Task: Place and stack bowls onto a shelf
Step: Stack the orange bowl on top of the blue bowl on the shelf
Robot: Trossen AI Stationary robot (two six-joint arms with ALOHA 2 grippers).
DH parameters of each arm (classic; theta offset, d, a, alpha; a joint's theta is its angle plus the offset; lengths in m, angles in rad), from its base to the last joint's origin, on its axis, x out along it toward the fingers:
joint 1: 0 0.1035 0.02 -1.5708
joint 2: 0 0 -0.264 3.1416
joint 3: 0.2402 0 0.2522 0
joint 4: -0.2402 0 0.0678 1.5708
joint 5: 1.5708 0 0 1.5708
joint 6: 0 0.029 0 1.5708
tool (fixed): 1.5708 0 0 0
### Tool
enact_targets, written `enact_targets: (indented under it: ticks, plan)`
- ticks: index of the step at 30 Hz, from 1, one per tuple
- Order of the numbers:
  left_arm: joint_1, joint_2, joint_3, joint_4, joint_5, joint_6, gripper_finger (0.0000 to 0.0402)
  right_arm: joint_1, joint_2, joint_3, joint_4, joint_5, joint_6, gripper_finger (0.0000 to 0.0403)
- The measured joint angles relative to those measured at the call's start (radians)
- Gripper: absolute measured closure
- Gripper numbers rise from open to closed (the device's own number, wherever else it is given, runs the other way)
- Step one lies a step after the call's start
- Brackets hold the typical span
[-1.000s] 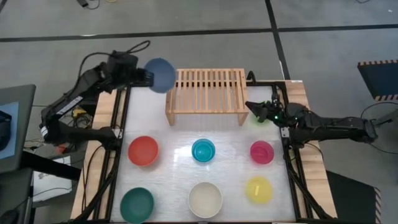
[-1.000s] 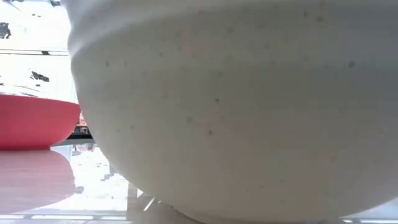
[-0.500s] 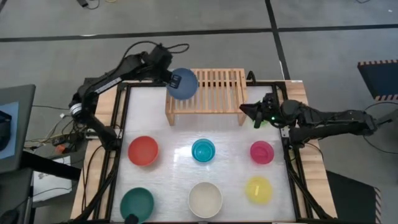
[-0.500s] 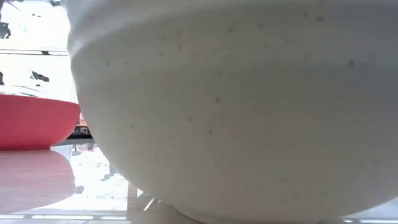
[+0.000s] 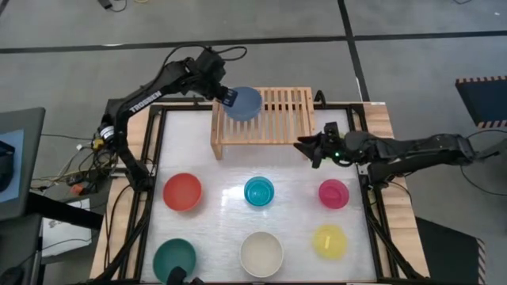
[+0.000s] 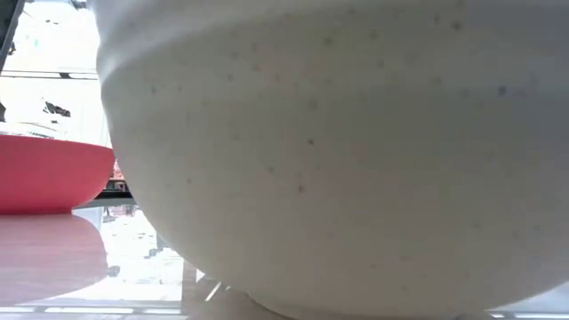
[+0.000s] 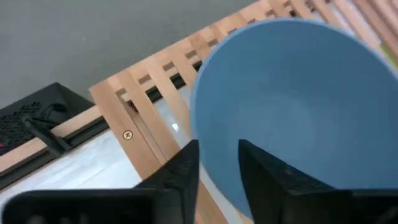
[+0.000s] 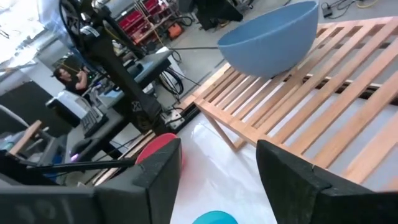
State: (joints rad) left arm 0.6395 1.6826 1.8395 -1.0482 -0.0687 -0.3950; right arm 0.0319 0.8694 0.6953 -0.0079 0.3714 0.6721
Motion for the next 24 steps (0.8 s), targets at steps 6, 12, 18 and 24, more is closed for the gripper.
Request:
enact_targets:
  ticks: [6, 12, 18, 24]
  plan:
    - [-0.039, -0.080, 0.052, -0.059, -0.121, 0.008, 0.0246, 0.009, 0.059, 0.064, -0.022, -0.001, -0.081, 0.0183]
    - [-0.185, -0.198, 0.051, -0.156, -0.349, -0.084, 0.0235, 0.027, 0.113, 0.130, -0.091, -0.008, -0.164, 0.0184]
    - [-0.404, -0.300, -0.036, -0.211, -0.544, -0.238, 0.0235, 0.064, 0.164, 0.147, -0.092, -0.068, -0.258, 0.0184]
    - [-0.614, -0.399, -0.219, -0.215, -0.643, -0.370, 0.0235, 0.084, 0.248, 0.150, -0.058, -0.130, -0.257, 0.0184]
